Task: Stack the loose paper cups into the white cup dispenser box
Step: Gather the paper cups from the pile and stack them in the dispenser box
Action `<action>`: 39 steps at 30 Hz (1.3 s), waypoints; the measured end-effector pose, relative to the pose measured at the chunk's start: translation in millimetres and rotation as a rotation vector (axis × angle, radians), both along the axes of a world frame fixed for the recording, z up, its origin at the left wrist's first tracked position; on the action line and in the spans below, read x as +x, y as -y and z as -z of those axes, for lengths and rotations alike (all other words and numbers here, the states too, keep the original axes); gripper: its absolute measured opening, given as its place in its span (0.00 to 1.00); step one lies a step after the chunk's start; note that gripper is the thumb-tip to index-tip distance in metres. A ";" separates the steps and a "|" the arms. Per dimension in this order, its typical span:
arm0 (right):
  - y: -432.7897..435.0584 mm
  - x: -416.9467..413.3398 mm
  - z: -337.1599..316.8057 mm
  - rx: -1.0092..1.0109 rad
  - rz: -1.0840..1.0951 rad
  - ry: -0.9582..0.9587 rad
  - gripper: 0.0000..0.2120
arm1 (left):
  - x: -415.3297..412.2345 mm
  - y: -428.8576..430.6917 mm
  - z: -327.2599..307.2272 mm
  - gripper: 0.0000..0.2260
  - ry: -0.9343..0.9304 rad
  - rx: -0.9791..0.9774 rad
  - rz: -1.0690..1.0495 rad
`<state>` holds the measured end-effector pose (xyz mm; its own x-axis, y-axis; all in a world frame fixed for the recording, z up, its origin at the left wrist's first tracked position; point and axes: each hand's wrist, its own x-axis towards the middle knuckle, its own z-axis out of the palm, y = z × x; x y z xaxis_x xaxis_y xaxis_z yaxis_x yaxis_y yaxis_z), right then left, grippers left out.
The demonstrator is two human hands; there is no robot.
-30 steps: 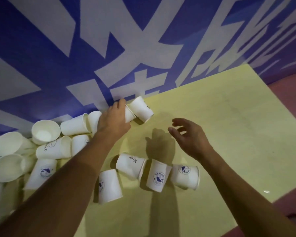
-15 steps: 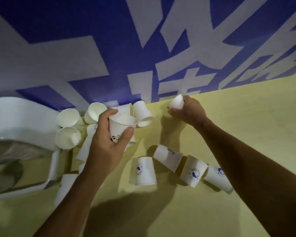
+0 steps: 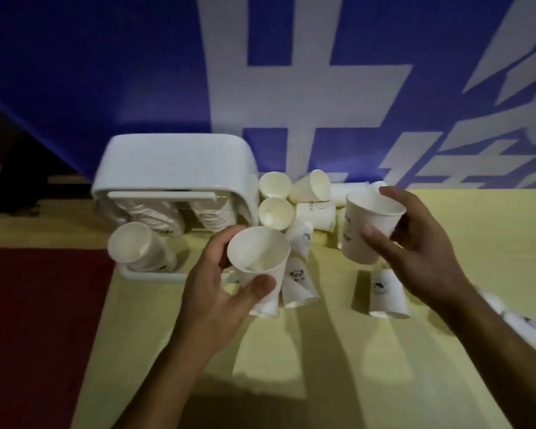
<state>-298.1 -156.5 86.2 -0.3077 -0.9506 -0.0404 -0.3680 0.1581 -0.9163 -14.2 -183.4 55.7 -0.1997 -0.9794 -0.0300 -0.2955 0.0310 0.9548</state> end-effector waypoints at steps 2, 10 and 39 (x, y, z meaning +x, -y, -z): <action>-1.3 53.1 -3.5 -0.034 -0.051 0.016 0.25 | 47.9 -4.6 -3.8 0.29 -0.010 -0.052 0.000; 8.4 218.8 2.1 -0.064 -0.134 0.021 0.27 | 208.3 22.3 -3.2 0.31 0.000 -0.136 -0.112; -0.1 250.5 27.5 0.100 0.028 -0.048 0.37 | 202.5 92.8 53.7 0.40 0.372 -0.066 0.030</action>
<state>-47.6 -156.4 58.7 -0.3382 -0.9335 -0.1193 -0.4049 0.2588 -0.8770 188.4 -276.3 2.0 -0.2152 -0.9756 -0.0431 -0.6196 0.1023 0.7782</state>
